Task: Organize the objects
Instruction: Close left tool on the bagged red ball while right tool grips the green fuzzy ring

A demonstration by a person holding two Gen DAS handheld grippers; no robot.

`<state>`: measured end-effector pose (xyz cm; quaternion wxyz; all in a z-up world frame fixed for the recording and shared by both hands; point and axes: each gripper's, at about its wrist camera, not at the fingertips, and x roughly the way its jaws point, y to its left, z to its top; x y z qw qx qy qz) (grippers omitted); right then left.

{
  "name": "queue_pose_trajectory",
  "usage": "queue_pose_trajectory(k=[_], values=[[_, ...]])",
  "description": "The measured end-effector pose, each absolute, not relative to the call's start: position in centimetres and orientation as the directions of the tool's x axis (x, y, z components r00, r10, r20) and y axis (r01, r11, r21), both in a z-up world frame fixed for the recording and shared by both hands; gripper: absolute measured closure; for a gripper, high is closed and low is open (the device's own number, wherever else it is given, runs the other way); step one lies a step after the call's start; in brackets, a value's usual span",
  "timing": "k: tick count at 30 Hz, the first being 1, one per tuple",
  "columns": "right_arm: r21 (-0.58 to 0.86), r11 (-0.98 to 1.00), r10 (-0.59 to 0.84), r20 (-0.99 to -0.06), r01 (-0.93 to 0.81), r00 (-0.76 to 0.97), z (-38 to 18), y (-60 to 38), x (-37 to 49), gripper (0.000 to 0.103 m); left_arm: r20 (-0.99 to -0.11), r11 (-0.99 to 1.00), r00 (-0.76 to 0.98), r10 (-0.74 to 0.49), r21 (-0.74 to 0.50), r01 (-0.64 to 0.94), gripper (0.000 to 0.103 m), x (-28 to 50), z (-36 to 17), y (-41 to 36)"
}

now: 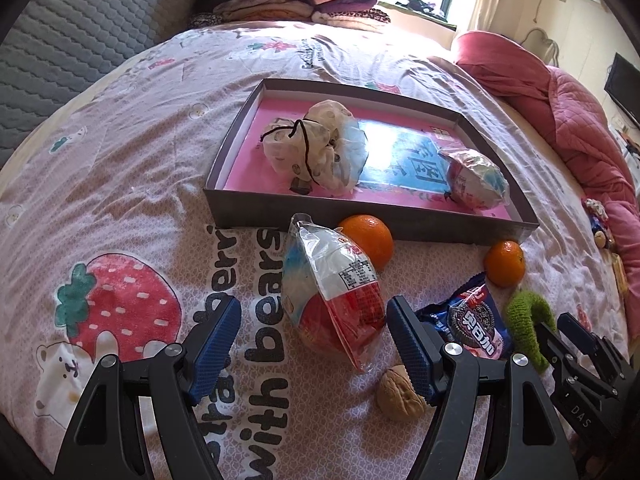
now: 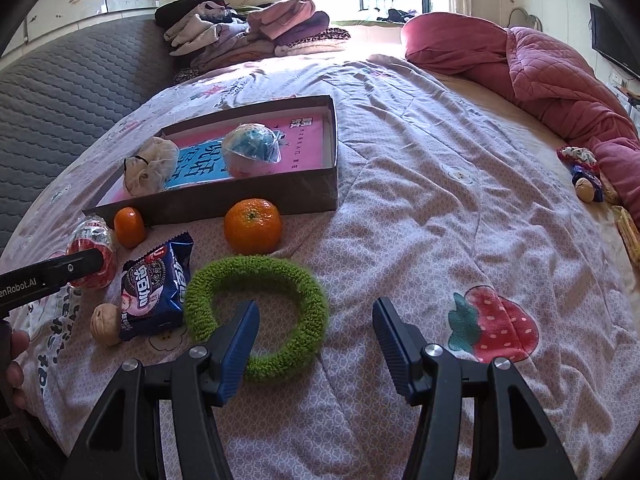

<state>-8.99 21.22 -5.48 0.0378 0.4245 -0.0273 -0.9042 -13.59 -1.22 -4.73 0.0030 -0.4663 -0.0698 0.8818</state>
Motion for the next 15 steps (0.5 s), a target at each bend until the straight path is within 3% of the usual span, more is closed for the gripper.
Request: queue_pose_trajectory(k=[12,15], values=[[0.062,-0.997,-0.08,-0.763,0.05,-0.642,-6.3,20.8,-9.9,0.045,-0.828,-0.988,-0.556,0.07,-0.135,0.076,0.027,-14.7,-6.6,-2.0],[0.05,-0.997,-0.074,-0.761,0.055,-0.645,-6.5,20.7,-9.9,0.051,-0.819,-0.987,-0.568,0.08,-0.146,0.072,0.027,-14.8,-6.6,-2.2]])
